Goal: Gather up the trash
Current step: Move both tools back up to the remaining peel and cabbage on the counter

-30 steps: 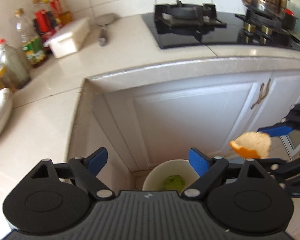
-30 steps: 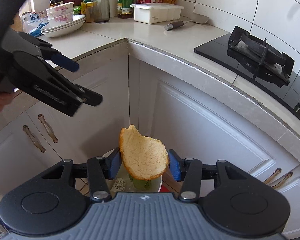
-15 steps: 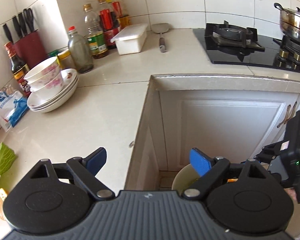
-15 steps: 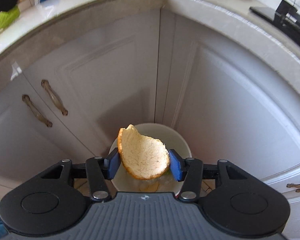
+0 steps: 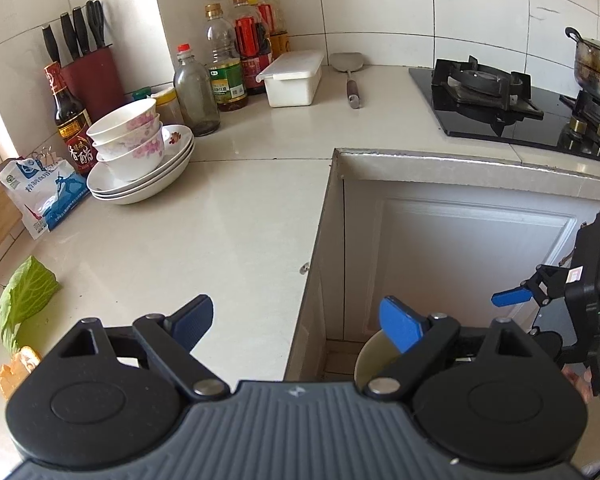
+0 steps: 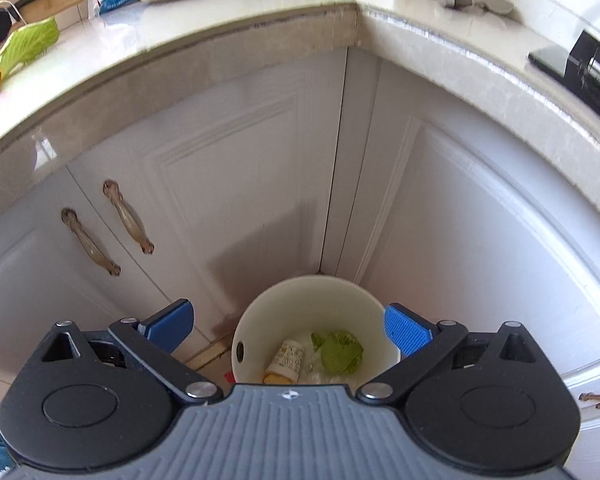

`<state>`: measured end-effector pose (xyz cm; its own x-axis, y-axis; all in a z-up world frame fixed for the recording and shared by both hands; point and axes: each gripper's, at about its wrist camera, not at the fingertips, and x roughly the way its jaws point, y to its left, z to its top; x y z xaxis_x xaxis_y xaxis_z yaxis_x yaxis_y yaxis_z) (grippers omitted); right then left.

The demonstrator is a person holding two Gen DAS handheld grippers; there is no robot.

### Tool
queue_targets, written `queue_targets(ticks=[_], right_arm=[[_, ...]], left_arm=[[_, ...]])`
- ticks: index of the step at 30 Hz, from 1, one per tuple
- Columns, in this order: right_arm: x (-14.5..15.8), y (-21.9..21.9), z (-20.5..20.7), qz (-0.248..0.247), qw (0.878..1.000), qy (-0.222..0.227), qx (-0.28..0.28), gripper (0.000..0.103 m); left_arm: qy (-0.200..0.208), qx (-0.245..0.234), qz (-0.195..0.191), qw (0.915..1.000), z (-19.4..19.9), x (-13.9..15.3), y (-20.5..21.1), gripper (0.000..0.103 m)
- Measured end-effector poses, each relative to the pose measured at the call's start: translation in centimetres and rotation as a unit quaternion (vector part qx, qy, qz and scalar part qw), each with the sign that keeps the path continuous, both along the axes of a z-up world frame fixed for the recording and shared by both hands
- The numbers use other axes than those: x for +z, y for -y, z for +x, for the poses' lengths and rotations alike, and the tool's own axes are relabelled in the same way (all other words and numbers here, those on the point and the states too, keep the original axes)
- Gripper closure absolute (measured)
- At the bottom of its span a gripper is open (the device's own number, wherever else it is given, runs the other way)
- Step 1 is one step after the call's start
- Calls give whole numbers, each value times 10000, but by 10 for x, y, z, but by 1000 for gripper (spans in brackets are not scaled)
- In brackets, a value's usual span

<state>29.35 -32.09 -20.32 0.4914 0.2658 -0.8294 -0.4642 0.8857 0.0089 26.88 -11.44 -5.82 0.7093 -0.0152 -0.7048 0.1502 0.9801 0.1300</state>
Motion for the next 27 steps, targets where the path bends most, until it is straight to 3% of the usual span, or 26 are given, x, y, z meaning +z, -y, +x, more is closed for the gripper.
queue_targets(ticks=[7, 13, 18, 27], right_arm=[[37, -24, -1, -156, 9987, 260, 412, 0], [77, -51, -3, 52, 9953, 499, 831, 0], [102, -83, -4, 238, 9902, 740, 1162, 0], [127, -141, -2, 369, 9783, 981, 1786, 0]], left_arm=[[55, 327, 59, 9994, -6, 6, -30, 12], [62, 920, 215, 9955, -10, 5, -70, 11], [43, 1544, 353, 9874, -17, 2, -110, 10], [16, 2645, 425, 9634, -22, -21, -174, 6]])
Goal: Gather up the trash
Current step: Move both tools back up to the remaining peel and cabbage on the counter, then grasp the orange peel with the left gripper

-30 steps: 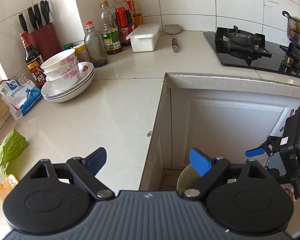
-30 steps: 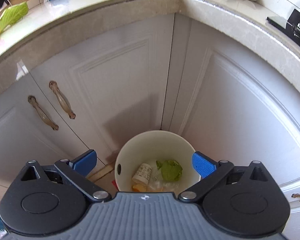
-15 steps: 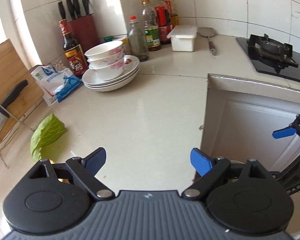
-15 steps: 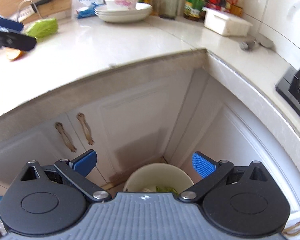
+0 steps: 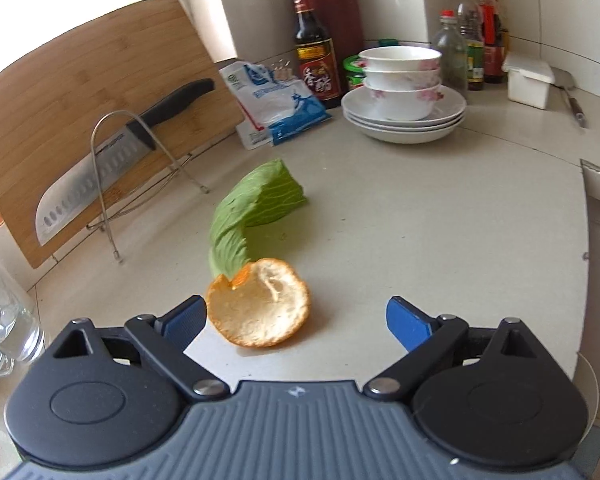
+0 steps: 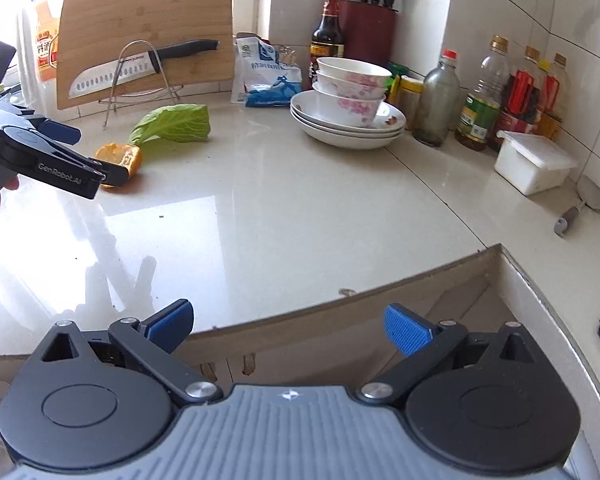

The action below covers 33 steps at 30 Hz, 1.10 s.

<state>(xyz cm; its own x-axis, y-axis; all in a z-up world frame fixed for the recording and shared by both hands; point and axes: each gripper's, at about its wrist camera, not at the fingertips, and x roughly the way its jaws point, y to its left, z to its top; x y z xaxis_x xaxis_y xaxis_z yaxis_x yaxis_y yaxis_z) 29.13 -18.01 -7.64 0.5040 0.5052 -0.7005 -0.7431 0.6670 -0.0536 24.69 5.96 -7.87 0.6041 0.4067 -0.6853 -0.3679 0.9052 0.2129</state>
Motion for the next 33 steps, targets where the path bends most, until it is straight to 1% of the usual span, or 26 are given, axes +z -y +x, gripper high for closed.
queue_targets(ticks=[4, 9, 11, 17, 20, 21, 23, 26, 29, 30, 31, 33], right_arm=[[3, -16, 2, -11, 9999, 16, 141, 0], [3, -27, 4, -75, 9998, -6, 177, 0], [2, -28, 5, -106, 9998, -16, 162, 0], [0, -34, 10, -159, 9998, -22, 115, 0], [1, -38, 12, -156, 9998, -5, 138, 0], [1, -40, 12, -152, 9998, -17, 160, 0], [1, -45, 13, -134, 9996, -32, 233, 0], [2, -55, 13, -137, 9991, 7, 396, 0], [2, -65, 13, -113, 9983, 6, 568, 0], [2, -68, 13, -107, 9980, 11, 618, 0], [2, -72, 13, -102, 9976, 17, 678, 0], [1, -79, 13, -74, 9969, -6, 780, 0]], left_arm=[[-91, 322, -134, 9993, 4, -19, -19, 6], [-165, 494, -311, 9982, 10, -36, -29, 6], [-67, 539, -345, 9979, 12, -38, -31, 6], [49, 684, -562, 9961, 24, -38, -38, 6], [87, 787, -623, 9949, 28, -37, -43, 9], [119, 827, -657, 9943, 28, -37, -44, 11], [159, 843, -739, 9936, 27, -34, -45, 18], [173, 926, -702, 9931, 25, -33, -47, 31], [284, 881, -837, 9922, 19, -27, -51, 44], [301, 851, -869, 9921, 17, -25, -52, 51], [288, 823, -891, 9922, 15, -23, -52, 53], [319, 790, -905, 9922, 9, -19, -53, 55]])
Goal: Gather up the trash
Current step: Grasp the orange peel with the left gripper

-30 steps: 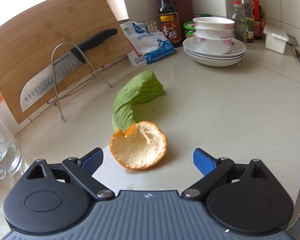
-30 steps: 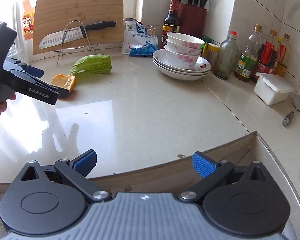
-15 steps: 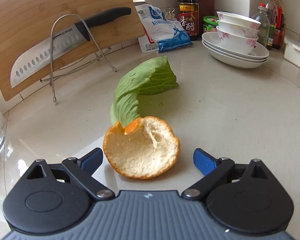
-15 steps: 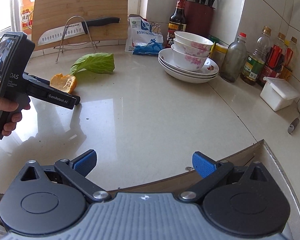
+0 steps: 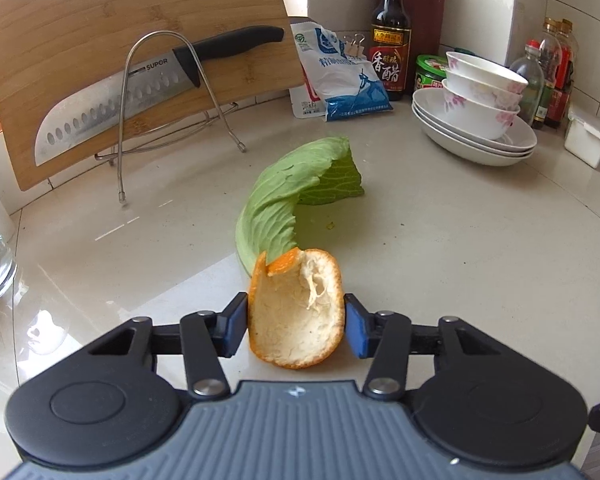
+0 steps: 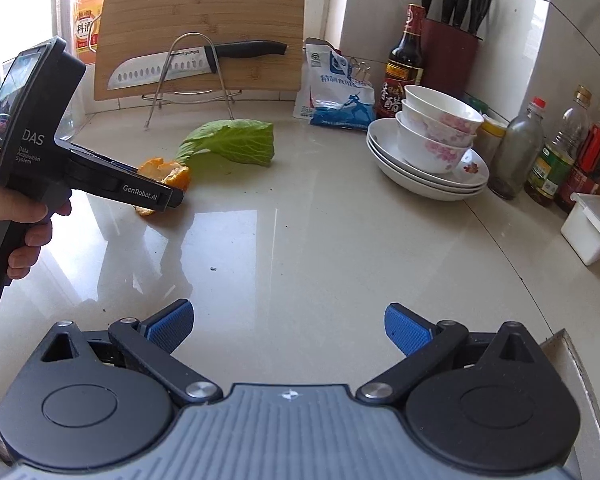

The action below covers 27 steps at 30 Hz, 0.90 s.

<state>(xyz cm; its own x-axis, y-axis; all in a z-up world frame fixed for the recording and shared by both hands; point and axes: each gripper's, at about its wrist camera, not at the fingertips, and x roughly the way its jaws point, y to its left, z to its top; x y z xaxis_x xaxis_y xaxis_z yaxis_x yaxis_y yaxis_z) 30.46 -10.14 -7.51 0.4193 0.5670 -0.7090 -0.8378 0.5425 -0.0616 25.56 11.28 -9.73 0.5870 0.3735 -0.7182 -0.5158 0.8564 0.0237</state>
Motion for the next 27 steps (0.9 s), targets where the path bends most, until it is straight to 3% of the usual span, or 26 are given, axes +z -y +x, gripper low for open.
queue_targets(ticks=[15, 27], right_arm=[[-24, -95, 9, 45, 9939, -459, 1005, 1], [-42, -170, 11, -184, 9857, -517, 1595, 13]], left_arm=[[74, 529, 289, 9982, -66, 34, -27, 55], [155, 814, 317, 9961, -89, 40, -41, 55]])
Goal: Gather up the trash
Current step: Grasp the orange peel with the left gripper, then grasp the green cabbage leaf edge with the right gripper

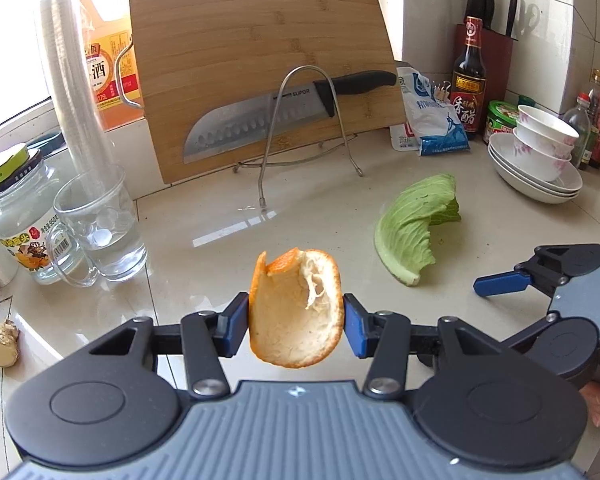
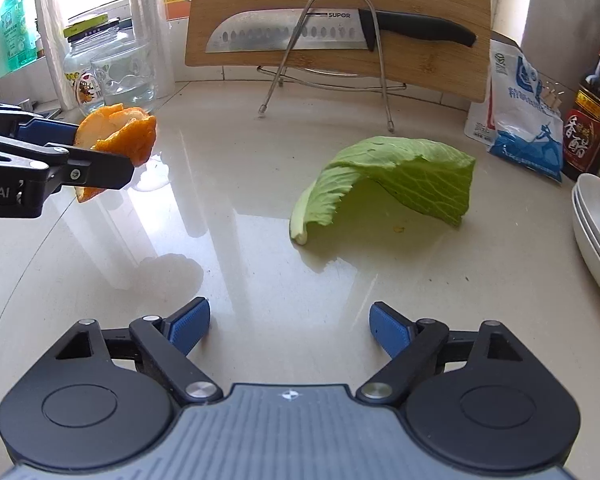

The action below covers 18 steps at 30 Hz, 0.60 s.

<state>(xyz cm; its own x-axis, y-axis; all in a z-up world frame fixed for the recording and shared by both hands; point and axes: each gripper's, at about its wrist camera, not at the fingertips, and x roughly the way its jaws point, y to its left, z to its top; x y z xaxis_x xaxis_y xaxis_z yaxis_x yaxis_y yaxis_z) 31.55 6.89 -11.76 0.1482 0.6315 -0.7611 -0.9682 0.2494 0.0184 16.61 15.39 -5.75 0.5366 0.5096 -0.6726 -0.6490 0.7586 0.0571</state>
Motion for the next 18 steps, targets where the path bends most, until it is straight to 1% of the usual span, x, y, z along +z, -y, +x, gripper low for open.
queue_targets(ticks=[2, 8, 11, 13, 17, 18], right_arm=[[0, -8, 2, 26, 10000, -4, 38, 14], [-1, -33, 8, 108, 9999, 47, 41, 25], [-2, -43, 11, 153, 9999, 64, 21, 34], [-2, -49, 13, 182, 9998, 76, -5, 42], [-2, -56, 15, 203, 9997, 122, -90, 55], [-2, -56, 15, 205, 9996, 129, -118, 60]], left_arm=[[13, 34, -2, 10000, -1, 0, -3, 55], [26, 94, -23, 9999, -2, -1, -11, 55], [18, 108, -36, 9999, -2, -2, -14, 55], [16, 101, -58, 9999, -2, -3, -15, 55], [2, 91, -102, 9999, -1, -6, -16, 55], [-1, 84, -110, 9999, -1, -7, -16, 55]])
